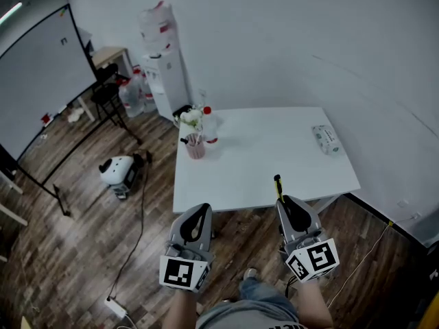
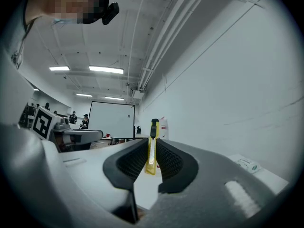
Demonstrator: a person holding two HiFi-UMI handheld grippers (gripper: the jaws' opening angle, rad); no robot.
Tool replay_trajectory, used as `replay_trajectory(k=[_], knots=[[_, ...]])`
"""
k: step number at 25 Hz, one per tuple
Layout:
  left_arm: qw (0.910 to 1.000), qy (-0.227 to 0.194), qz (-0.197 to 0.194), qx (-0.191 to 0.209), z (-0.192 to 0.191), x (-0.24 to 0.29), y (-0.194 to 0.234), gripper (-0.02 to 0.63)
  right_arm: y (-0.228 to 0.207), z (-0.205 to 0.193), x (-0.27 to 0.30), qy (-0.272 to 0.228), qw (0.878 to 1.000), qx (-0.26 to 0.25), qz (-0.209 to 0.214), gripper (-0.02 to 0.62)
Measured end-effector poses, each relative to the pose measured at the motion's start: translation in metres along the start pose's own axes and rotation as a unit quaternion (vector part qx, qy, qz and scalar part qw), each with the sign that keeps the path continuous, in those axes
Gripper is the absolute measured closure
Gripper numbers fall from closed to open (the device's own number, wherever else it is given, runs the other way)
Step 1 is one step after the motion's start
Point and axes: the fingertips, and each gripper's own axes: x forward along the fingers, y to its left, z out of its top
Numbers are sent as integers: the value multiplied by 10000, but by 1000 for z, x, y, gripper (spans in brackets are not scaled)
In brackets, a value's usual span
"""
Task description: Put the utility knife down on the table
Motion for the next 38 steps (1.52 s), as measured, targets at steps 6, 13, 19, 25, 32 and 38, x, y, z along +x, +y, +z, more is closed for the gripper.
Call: replay_trajectory(k=[6, 13, 19, 25, 32, 38], knots=[[10000, -14, 90, -25, -1, 25, 4, 595, -20, 0, 21, 8, 9999, -2, 125, 543], [9998, -16, 187, -42, -4, 55, 6, 597, -46, -1, 43, 17, 9996, -14, 285, 543], [9995, -60, 311, -19, -4, 79, 6, 600, -65, 1, 59, -21, 9988, -67, 485, 543], [9993, -70, 369, 12, -5, 90, -1, 600, -75, -2, 67, -31, 9978, -9, 658, 543], [9991, 0, 430, 46, -7, 94, 3, 600, -77, -6, 75, -18, 9974, 74, 722, 543], [9991, 3, 426, -5, -11, 101, 13, 600, -80, -10, 83, 39, 9978, 99, 659, 543]])
